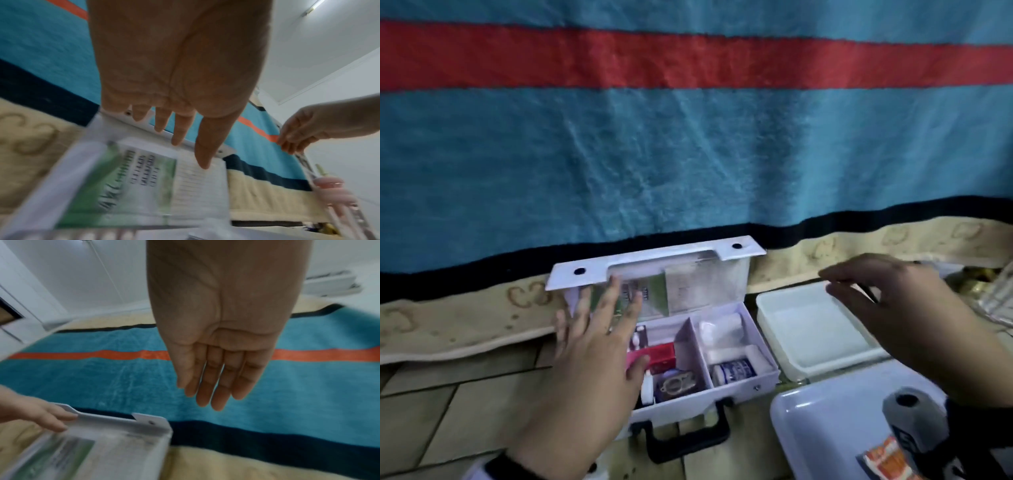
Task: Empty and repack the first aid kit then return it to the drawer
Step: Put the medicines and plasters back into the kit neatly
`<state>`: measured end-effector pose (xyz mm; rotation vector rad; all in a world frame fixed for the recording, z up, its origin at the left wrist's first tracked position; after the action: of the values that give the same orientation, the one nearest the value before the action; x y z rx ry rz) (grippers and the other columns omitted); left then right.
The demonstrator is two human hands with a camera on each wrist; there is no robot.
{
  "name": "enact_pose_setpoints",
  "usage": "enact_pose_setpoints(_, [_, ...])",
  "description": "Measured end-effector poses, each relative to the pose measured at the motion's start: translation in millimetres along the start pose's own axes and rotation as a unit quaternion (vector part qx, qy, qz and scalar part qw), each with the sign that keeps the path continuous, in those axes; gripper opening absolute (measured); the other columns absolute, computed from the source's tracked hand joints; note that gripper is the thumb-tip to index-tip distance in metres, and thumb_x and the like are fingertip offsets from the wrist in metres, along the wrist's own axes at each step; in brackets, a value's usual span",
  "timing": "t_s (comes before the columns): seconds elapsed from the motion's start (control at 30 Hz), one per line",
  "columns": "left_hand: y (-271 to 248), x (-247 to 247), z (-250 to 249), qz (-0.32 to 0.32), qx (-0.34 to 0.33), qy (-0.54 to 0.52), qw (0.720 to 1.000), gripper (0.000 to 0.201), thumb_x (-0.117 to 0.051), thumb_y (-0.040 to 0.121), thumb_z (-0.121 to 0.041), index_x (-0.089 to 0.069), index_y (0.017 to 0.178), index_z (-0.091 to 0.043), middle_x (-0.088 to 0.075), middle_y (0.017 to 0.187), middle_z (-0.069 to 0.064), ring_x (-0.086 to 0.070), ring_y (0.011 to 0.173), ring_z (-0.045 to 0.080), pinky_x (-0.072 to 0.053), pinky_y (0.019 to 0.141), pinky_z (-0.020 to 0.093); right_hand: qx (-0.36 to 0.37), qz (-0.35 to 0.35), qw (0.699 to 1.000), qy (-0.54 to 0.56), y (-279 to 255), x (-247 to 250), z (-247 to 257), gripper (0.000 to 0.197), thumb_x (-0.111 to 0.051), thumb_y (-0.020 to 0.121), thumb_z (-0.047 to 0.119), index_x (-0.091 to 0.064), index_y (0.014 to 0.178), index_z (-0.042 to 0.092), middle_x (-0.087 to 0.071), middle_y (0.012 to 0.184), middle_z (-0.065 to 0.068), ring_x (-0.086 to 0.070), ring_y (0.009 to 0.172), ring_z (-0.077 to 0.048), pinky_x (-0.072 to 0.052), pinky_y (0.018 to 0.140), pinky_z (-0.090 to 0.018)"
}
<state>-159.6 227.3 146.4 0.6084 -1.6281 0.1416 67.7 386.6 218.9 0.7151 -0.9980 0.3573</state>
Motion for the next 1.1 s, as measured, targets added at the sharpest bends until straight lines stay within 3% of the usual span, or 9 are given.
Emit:
enact_pose_setpoints(0.07, [-6.2,-16.8,-22.8,0.039,-0.04,-0.049,0.997,0.068,-0.052,0.091,-0.043,-0.016,0.149,-0.035,0.006,0.159,-0.011,0.004,0.147,0.016,-0.003,0.118,0.03,-0.045,0.02,0.998,-0.031,-29.4,4.3,-32.6,0.017,-0.074,0.076,0.017,-0.075,0.087,0.03,-0.069,0.08,0.011,-0.062,0.064,-0.002,-0.042,0.059,-0.015])
enact_pose_setpoints(0.13, [-10.8,-35.9,-46.9,0.084,-0.08,-0.08,0.99,0.053,-0.048,0.093,-0.045,-0.032,0.142,-0.035,-0.021,0.15,-0.013,-0.019,0.141,0.01,-0.021,0.115,0.024,-0.096,0.062,0.992,-0.054,-58.3,-1.6,-64.5,0.018,-0.077,0.074,0.014,-0.075,0.082,0.03,-0.069,0.076,0.011,-0.058,0.061,0.006,-0.039,0.057,-0.007])
enact_pose_setpoints(0.27, [-21.1,-65.7,-85.3,0.151,-0.159,-0.068,0.973,0.024,-0.051,0.091,-0.034,-0.056,0.114,-0.033,-0.045,0.114,-0.014,-0.046,0.114,0.006,-0.04,0.095,0.022,-0.18,0.227,0.951,-0.108,-122.0,-45.0,-113.4,0.016,-0.065,0.085,0.033,-0.064,0.098,0.042,-0.067,0.098,0.018,-0.062,0.089,-0.001,-0.041,0.07,-0.009])
enact_pose_setpoints(0.37, [-16.0,-71.7,-86.2,0.156,-0.141,-0.037,0.977,0.017,-0.052,0.089,-0.023,-0.061,0.101,-0.031,-0.05,0.103,-0.014,-0.055,0.102,0.006,-0.047,0.083,0.026,-0.144,0.315,0.937,-0.032,-150.7,-80.0,-107.3,0.017,-0.052,0.093,0.029,-0.057,0.095,0.045,-0.066,0.096,0.02,-0.065,0.089,-0.001,-0.048,0.072,-0.011])
enact_pose_setpoints(0.6, [-8.3,-73.7,-85.8,0.179,-0.11,0.041,0.977,0.021,-0.066,0.072,-0.019,-0.05,0.073,-0.032,-0.062,0.084,-0.01,-0.065,0.08,0.012,-0.041,0.061,0.026,-0.166,0.279,0.924,-0.203,-134.8,-99.0,-125.0,0.036,-0.041,0.093,0.039,-0.046,0.126,0.025,-0.059,0.121,0.0,-0.055,0.111,-0.021,-0.04,0.091,-0.031])
enact_pose_setpoints(0.7, [-7.0,-76.0,-89.5,0.189,-0.111,0.065,0.974,0.027,-0.07,0.067,-0.017,-0.047,0.068,-0.032,-0.054,0.07,-0.006,-0.066,0.073,0.016,-0.035,0.055,0.025,-0.14,0.292,0.913,-0.249,-131.3,-102.3,-111.4,0.03,-0.04,0.095,0.036,-0.051,0.118,0.02,-0.059,0.115,-0.005,-0.058,0.105,-0.023,-0.04,0.082,-0.03])
enact_pose_setpoints(0.83, [-4.9,-73.3,-90.7,0.171,-0.12,0.05,0.977,0.016,-0.057,0.078,-0.019,-0.047,0.078,-0.033,-0.063,0.094,-0.009,-0.063,0.089,0.013,-0.038,0.065,0.027,-0.14,0.263,0.919,-0.257,-124.3,-95.9,-97.6,0.019,-0.053,0.089,0.023,-0.057,0.106,0.017,-0.061,0.097,-0.007,-0.063,0.085,-0.023,-0.027,0.056,-0.023])
enact_pose_setpoints(1.0, [-4.5,-72.4,-88.2,0.165,-0.119,0.053,0.978,0.018,-0.056,0.079,-0.017,-0.048,0.079,-0.033,-0.063,0.096,-0.012,-0.064,0.088,0.011,-0.04,0.064,0.027,-0.142,0.291,0.915,-0.241,-131.4,-103.4,-105.0,0.022,-0.032,0.096,0.013,-0.046,0.112,0.016,-0.029,0.076,0.002,-0.053,0.09,-0.027,-0.024,0.056,-0.025])
enact_pose_setpoints(1.1, [-5.8,-71.6,-88.0,0.162,-0.118,0.041,0.979,0.02,-0.056,0.079,-0.015,-0.049,0.078,-0.034,-0.062,0.093,-0.011,-0.064,0.085,0.01,-0.042,0.065,0.026,-0.169,0.277,0.918,-0.228,-133.0,-102.7,-103.9,0.017,-0.034,0.095,0.014,-0.044,0.109,0.016,-0.039,0.081,0.001,-0.055,0.09,-0.028,-0.024,0.055,-0.025])
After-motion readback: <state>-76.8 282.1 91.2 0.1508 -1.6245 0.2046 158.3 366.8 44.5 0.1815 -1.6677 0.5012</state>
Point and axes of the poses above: each hand's wrist, its own y-axis towards the middle knuckle, its own x-axis out of the back of the hand, z = x × y, the point moved 9 cm from there along y, towards the middle knuckle
